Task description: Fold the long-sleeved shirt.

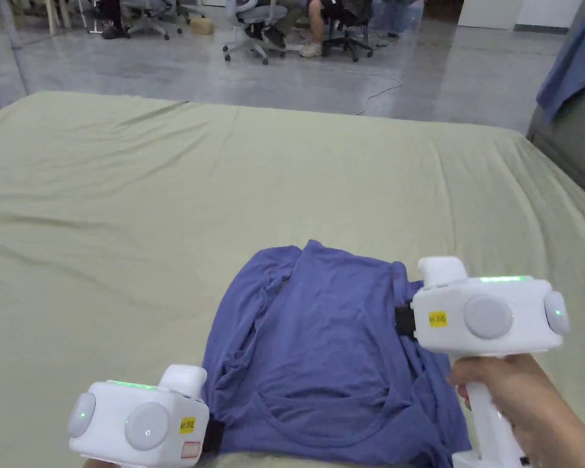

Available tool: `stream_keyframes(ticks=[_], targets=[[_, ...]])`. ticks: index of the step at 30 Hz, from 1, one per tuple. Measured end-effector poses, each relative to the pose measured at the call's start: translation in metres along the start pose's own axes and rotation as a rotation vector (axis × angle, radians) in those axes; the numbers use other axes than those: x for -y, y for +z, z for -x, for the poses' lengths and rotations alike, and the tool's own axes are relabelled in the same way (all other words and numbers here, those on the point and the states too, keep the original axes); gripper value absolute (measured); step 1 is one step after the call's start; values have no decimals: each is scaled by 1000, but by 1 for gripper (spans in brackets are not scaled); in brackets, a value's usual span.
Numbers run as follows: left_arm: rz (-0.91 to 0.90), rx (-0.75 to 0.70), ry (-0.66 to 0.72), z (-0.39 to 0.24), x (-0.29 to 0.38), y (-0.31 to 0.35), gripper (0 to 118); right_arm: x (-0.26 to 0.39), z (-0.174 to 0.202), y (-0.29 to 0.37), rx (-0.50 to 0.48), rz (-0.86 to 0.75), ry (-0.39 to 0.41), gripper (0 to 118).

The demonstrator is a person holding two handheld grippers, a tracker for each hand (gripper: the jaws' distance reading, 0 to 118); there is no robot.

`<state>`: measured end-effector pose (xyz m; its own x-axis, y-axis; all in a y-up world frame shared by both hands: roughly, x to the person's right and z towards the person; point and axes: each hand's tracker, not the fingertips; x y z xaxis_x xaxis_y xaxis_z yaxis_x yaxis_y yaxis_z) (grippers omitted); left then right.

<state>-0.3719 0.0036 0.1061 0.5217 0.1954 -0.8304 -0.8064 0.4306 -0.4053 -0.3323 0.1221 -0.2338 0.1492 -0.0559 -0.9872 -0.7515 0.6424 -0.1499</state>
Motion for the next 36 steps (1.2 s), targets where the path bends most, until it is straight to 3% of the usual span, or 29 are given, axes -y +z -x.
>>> stream_keyframes(ticks=[5,6,7,8,9,12,15,17,18,20,21,22,24,27,29,33,36], targets=[[-20,90,68,7,-5,13,8,-109,1,-105,-55,109,82,4],[-19,115,91,8,-6,15,8,-129,3,-131,-56,150,100,27],[-13,134,102,9,-8,15,8,-146,5,-156,-68,173,99,73],[-12,139,102,10,-8,15,8,-160,10,-174,-72,196,99,99],[-10,143,105,11,-9,15,8,-172,11,-198,-68,226,91,105],[-5,170,139,20,-13,13,8,-191,17,-254,53,253,78,101],[-12,178,146,23,-12,14,8,-191,16,-297,92,360,122,97],[-12,180,154,26,-13,14,8,-183,17,-316,107,422,139,72],[-15,178,156,25,-12,14,8,-177,15,-318,75,415,120,68],[-17,177,154,25,-13,15,8,-178,22,-308,100,386,127,59],[-25,170,156,24,-13,16,8,-178,24,-298,63,359,148,37],[-32,169,157,24,-14,17,8,-178,28,-288,37,319,149,0],[-73,148,132,20,-16,21,8,-179,33,-269,111,274,149,0],[-170,83,97,16,-26,37,8,-187,22,-220,79,240,140,0],[-250,15,64,15,-43,51,8,-201,7,-178,108,157,129,0],[-408,-85,-21,15,-96,82,8,-226,-33,-59,174,1,93,0],[-511,-61,50,12,-147,107,8,-238,-62,30,196,-141,26,0]])
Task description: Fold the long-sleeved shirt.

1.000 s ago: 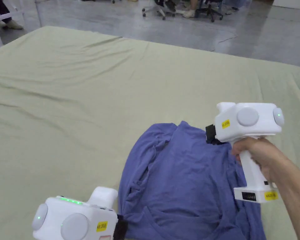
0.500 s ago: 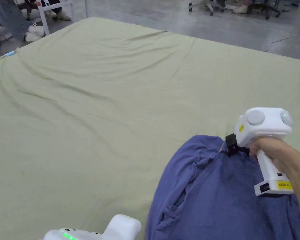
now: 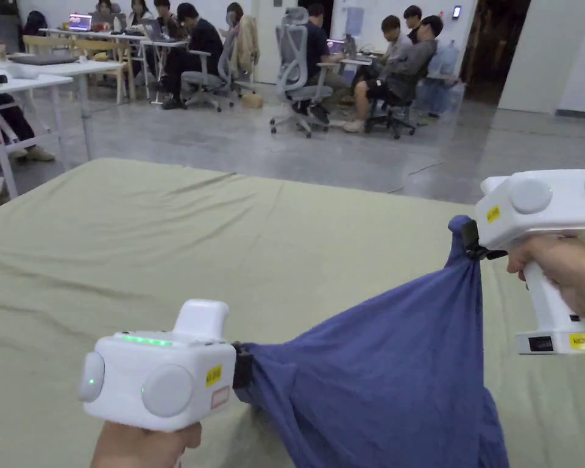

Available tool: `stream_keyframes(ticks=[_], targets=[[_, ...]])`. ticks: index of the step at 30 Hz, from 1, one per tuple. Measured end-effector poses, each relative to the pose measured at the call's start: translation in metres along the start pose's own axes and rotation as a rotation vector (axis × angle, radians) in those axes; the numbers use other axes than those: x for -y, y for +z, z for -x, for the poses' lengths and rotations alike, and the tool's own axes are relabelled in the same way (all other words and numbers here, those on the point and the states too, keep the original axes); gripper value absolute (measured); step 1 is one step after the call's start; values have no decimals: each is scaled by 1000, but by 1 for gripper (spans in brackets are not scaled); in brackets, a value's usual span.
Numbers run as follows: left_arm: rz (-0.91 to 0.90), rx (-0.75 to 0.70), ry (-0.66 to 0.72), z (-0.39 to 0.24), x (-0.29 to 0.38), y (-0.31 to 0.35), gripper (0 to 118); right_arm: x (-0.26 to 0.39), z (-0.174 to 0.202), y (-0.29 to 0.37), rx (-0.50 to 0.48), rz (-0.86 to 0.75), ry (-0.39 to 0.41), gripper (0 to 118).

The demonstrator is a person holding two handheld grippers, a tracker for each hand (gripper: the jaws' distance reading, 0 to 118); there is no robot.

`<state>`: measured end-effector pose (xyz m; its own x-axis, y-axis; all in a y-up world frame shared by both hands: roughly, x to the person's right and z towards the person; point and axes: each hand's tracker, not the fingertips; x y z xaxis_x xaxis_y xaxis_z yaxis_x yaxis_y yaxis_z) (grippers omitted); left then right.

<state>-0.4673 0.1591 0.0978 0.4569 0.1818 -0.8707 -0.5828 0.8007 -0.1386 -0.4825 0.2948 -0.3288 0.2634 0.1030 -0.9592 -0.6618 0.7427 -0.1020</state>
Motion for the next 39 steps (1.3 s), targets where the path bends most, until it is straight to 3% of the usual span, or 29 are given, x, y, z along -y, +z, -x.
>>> stream_keyframes(ticks=[6,8,12,16,19,27,32,39], targets=[[-237,12,21,-34,-153,14,8,-46,-72,121,62,-216,-140,0],[-281,-23,-55,-52,-205,26,8,-64,-88,148,61,-267,-170,0],[-401,-61,-94,-82,-300,59,8,-98,-107,192,151,-387,-188,0],[-494,-160,-144,-105,-362,85,7,-121,-122,220,138,-510,-288,0],[-551,-186,-186,-120,-384,99,7,-132,-122,223,165,-545,-289,0],[-537,-208,-175,-122,-375,88,7,-125,-121,190,161,-546,-332,0],[-417,-236,-175,-92,-314,29,7,-73,-110,119,91,-423,-354,0],[-225,-250,-199,-54,-203,-64,7,31,-74,3,73,-221,-364,0]])
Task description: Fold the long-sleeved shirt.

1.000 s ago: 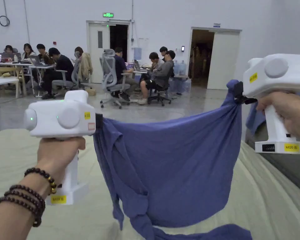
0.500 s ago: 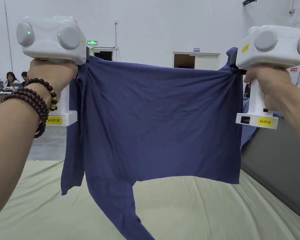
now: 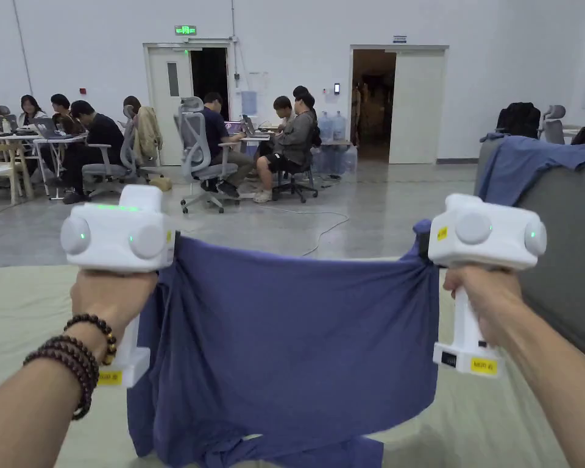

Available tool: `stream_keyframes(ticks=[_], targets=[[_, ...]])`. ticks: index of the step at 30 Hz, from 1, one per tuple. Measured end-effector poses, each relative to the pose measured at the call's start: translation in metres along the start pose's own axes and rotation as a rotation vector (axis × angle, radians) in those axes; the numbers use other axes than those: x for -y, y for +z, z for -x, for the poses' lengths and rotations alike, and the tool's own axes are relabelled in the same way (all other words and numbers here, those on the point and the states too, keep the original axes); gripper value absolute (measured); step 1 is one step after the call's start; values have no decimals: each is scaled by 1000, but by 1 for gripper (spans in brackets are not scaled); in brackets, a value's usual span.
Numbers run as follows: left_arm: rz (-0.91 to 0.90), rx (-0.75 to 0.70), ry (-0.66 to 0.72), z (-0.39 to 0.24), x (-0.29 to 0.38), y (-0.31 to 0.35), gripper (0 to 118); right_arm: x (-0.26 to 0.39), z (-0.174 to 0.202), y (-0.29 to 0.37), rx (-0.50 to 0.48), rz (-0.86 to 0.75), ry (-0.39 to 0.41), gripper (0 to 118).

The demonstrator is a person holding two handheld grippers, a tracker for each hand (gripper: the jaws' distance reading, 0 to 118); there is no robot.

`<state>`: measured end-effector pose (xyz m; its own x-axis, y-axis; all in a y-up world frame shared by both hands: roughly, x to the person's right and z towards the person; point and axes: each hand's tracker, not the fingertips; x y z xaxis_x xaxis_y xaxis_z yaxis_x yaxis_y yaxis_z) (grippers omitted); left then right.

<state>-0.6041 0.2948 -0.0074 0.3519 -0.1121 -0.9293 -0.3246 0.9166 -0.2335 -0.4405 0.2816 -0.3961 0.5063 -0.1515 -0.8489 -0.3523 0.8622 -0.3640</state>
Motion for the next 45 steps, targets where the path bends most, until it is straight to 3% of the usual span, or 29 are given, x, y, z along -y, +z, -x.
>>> stream_keyframes(ticks=[6,12,16,21,24,26,27,31,32,33,34,35,36,39,40,41,42,43,45], targets=[[77,20,21,4,53,-4,7,61,-15,-14,17,100,48,0],[29,91,15,22,90,82,7,103,-26,63,-59,80,181,0],[139,193,-8,32,162,149,7,166,-49,125,-125,143,183,0],[421,308,-84,39,272,209,7,275,-91,173,-187,432,179,0],[606,347,-121,36,322,210,7,327,-104,161,-162,646,203,0],[691,392,-68,34,346,203,7,350,-109,148,-164,750,155,0],[702,383,-41,34,354,196,7,358,-110,144,-170,782,138,0],[660,338,-10,40,356,190,7,363,-104,142,-149,810,230,1],[650,341,29,45,352,189,12,360,-103,144,-142,804,229,6],[652,343,28,48,347,189,34,357,-102,149,-135,788,239,23],[656,347,22,51,342,188,86,352,-103,153,-129,765,250,64],[654,351,17,51,338,195,113,346,-103,158,-111,725,269,97],[624,358,24,54,332,202,118,339,-103,164,-97,680,262,113],[557,361,11,51,314,214,116,319,-107,180,-90,559,206,113],[549,344,13,50,311,215,108,314,-107,181,-75,548,167,102],[522,332,13,49,308,216,81,310,-108,185,-76,524,129,69],[489,352,-3,48,306,216,31,307,-108,185,-96,519,118,15],[487,347,-10,45,306,219,0,308,-107,183,-93,534,131,0],[491,344,10,43,306,215,0,308,-106,185,-83,528,135,0]])
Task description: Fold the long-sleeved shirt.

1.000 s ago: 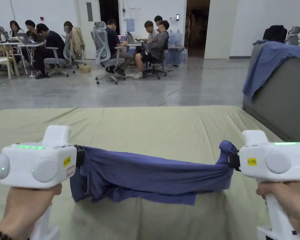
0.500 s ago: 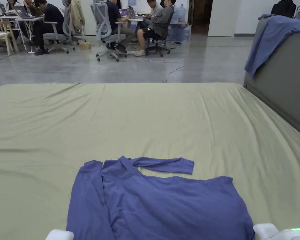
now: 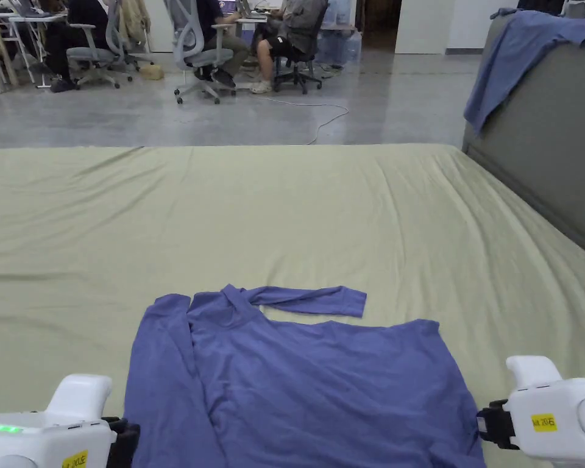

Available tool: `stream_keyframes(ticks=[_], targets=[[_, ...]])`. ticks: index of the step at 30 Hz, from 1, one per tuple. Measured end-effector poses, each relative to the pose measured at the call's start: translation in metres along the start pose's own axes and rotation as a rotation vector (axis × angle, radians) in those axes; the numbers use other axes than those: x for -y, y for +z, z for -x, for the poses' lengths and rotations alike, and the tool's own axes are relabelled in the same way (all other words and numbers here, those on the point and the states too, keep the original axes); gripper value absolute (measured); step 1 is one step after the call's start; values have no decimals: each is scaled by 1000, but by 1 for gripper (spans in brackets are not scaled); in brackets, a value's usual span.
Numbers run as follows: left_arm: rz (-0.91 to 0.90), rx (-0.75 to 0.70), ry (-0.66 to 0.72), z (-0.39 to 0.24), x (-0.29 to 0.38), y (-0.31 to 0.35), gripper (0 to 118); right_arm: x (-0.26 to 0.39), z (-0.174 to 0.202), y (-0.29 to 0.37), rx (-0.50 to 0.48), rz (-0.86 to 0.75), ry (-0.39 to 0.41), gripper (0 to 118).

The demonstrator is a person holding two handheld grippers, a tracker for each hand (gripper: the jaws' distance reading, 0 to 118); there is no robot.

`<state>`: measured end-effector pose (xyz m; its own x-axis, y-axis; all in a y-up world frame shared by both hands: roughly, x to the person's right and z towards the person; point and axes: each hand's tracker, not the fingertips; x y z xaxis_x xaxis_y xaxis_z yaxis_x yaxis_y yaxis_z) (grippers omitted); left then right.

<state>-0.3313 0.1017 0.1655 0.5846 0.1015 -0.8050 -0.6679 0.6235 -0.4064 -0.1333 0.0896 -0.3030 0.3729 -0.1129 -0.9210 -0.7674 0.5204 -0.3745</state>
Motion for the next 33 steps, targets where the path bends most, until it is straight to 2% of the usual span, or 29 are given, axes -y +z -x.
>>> stream_keyframes(ticks=[2,3,4,5,6,11,15,16,17,18,19,20,23,25,27,29,31,32,33], targets=[[2,32,1,-3,0,0,0,4,4,1,-3,14,37,2],[-3,28,-2,-5,-1,-1,0,6,6,0,1,20,44,14],[-6,29,-9,-6,-2,-2,0,7,7,-5,-5,29,45,44],[-5,29,-15,-6,-3,-5,0,8,8,-7,-11,40,49,69],[-4,29,-18,-8,-3,-5,0,10,9,-11,-22,60,51,82],[2,31,-23,-8,-9,-16,0,16,20,-37,-10,122,103,81],[40,23,-4,-8,-5,-29,0,18,26,-71,33,195,149,70],[59,23,8,-7,-1,-33,4,19,26,-78,59,206,167,51],[66,16,8,-5,5,-38,34,22,26,-84,85,205,199,27],[88,12,3,-5,11,-43,82,23,27,-85,138,168,236,9],[134,-6,-13,-5,18,-49,118,23,26,-84,96,166,229,6],[61,-37,-19,-5,21,-46,115,22,23,-82,81,180,216,5],[237,-67,-30,4,33,-65,113,21,21,-81,65,182,188,5],[276,-74,-9,7,37,-71,111,21,18,-83,59,182,172,5],[289,-51,0,6,45,-75,100,21,19,-83,60,181,169,5],[297,-45,-3,4,49,-82,71,22,19,-84,62,179,177,5],[306,-17,-8,1,52,-87,27,22,20,-83,64,179,175,5],[303,59,24,2,52,-88,21,22,19,-83,63,179,173,5],[297,9,22,0,49,-85,12,22,19,-82,64,178,171,5]])
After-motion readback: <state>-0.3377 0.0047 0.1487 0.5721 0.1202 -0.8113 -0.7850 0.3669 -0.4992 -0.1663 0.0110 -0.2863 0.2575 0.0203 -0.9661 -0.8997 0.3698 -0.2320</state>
